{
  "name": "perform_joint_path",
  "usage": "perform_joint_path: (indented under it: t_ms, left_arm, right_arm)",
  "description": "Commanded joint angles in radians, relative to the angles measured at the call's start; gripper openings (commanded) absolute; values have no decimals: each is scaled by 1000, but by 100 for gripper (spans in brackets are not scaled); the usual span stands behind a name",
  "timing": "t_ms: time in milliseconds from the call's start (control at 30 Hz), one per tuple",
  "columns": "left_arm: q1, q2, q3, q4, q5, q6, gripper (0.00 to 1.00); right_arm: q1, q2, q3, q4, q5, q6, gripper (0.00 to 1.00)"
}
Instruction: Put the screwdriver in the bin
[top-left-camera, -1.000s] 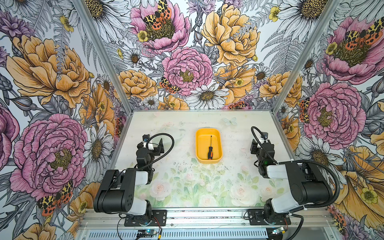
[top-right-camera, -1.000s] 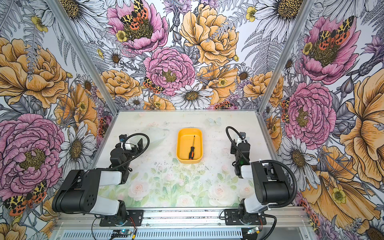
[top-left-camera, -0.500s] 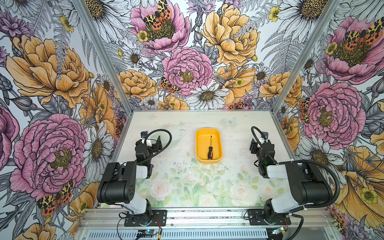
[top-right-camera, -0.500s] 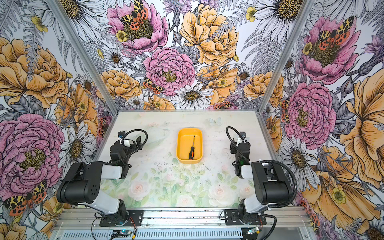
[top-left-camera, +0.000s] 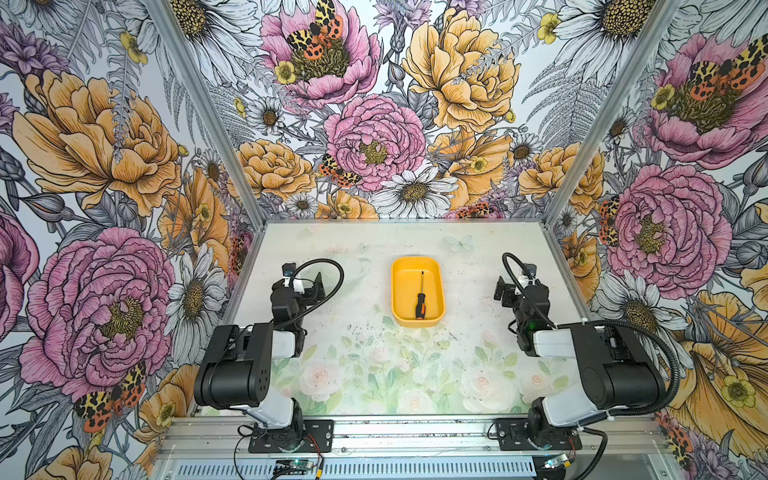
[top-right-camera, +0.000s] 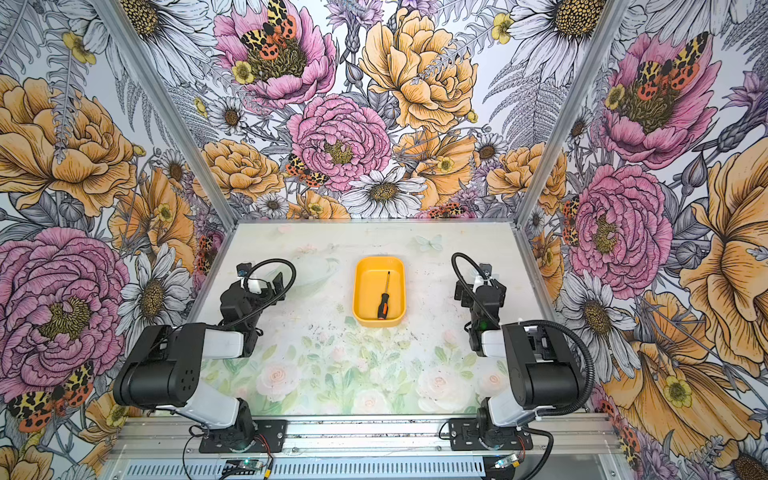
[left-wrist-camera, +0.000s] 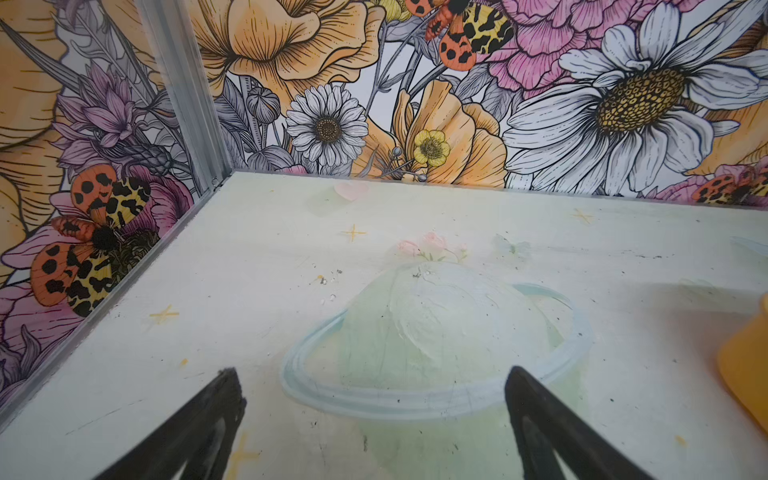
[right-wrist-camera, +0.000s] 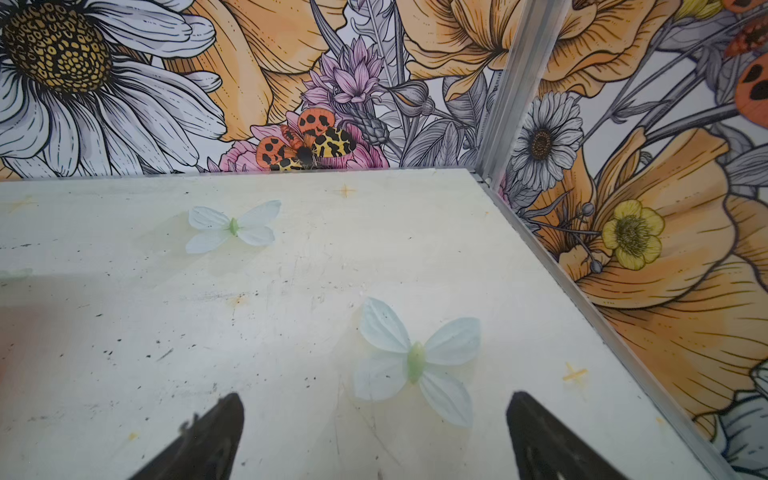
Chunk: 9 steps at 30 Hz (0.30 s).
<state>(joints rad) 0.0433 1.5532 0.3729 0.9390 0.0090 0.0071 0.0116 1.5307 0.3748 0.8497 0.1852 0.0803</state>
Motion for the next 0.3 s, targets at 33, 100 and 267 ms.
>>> perform_joint_path:
  t_ms: [33, 100, 267]
  left_arm:
    - [1, 1, 6, 2, 19, -7, 99]
    - [1, 1, 6, 2, 19, -6, 99]
    - [2, 0, 6, 2, 19, -6, 99]
  right_arm:
    - [-7, 5, 15, 17, -13, -2, 99]
    - [-9, 5, 16, 15, -19, -1, 100]
    - [-12, 3, 17, 14, -24, 0, 99]
